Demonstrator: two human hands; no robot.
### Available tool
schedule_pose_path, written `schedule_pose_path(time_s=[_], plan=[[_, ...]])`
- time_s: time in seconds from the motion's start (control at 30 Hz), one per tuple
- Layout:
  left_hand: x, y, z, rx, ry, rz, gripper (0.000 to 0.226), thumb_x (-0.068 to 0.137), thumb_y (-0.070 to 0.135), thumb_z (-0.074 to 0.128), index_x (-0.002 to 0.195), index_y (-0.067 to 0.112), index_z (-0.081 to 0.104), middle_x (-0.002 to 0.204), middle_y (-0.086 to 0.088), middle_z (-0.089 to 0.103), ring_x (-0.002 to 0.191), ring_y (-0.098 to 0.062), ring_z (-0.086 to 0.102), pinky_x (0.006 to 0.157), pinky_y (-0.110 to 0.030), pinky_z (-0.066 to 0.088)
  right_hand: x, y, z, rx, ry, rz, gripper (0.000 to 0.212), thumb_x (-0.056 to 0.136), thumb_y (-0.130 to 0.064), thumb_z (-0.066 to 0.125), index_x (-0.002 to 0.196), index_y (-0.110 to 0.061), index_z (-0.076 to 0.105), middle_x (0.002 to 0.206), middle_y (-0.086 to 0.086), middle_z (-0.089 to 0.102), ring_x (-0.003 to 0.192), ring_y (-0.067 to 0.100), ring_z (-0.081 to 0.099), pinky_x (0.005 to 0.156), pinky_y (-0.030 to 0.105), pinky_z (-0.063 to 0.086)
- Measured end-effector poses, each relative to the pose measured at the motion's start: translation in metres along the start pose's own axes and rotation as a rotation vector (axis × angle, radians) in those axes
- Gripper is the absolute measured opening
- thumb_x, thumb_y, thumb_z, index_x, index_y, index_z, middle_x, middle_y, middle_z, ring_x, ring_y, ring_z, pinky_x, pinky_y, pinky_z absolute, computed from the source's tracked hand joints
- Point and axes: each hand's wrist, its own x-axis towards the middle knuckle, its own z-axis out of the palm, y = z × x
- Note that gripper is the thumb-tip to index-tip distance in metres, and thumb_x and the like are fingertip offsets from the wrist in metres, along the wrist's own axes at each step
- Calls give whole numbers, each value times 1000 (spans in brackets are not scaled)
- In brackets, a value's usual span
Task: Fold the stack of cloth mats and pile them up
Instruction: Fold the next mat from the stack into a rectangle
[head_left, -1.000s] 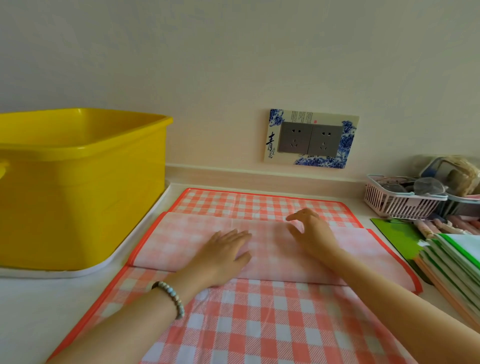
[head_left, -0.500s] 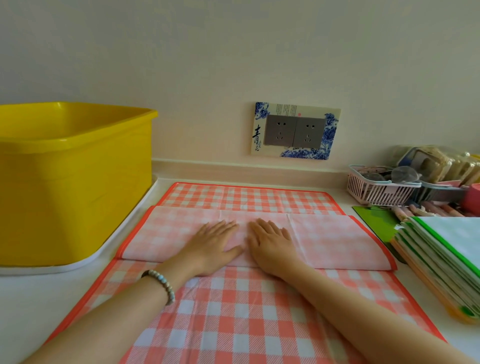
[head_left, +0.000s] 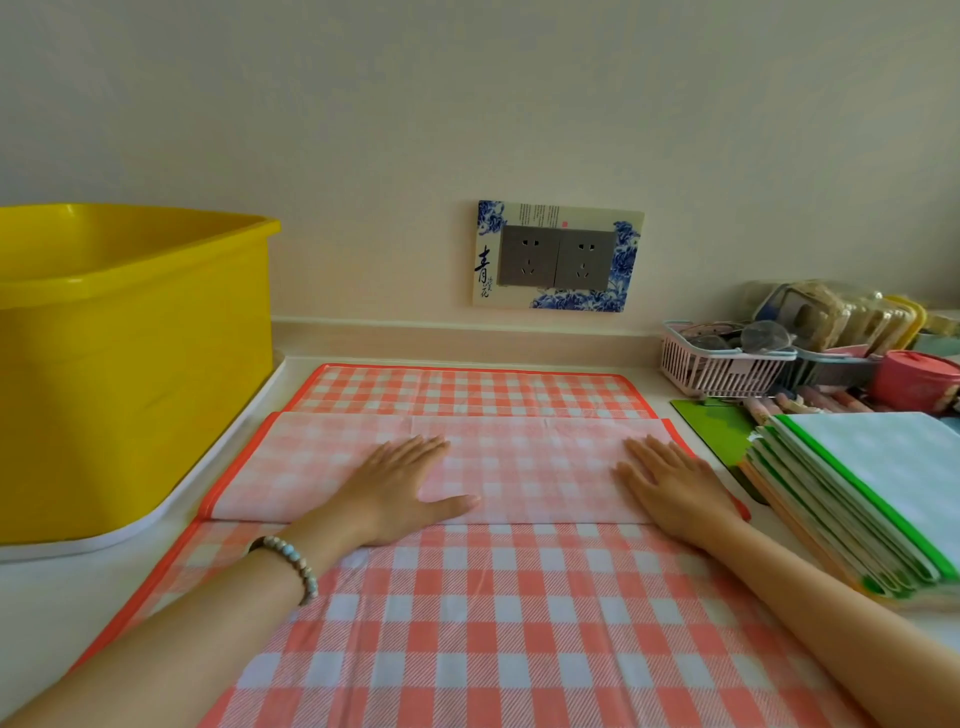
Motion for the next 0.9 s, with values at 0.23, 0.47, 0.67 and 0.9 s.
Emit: schedule_pose_path(time_s=[0.23,0.47,0.67,0.9], plan=[[-2,3,-2,-12,-13,-5,114,59,98,7,151,32,-1,157,15,-8,144,-7,-7,114,-32,-7,4,10,-1,16,-41,16,60,95,-58,16,149,-33,9,159,-6,1,146,15,-1,116,38,-1],[-3,5,-4,-17,-8,-9,117,57,99,13,151,31,2,158,14,-5,145,-7,-5,114,-32,-7,-10,-51,-14,136,12,-206,55,97,-52,23,148,-30,21,158,-5,10,145,13,8,117,37,1],[-3,7,-5,-32,-10,-25,120,53,101,14,151,32,3,158,13,-3,145,-7,-4,116,-34,-5,-27,-107,1,134,-69,-394,57,97,-55,21,149,-32,15,159,-8,6,146,12,-1,117,37,-4],[-2,6,-5,-36,-18,-22,116,54,101,14,150,37,3,158,14,-4,145,-7,-6,115,-35,-7,-27,-107,12,58,-48,-394,59,95,-59,17,149,-37,9,158,-12,3,145,11,-2,118,38,-3]])
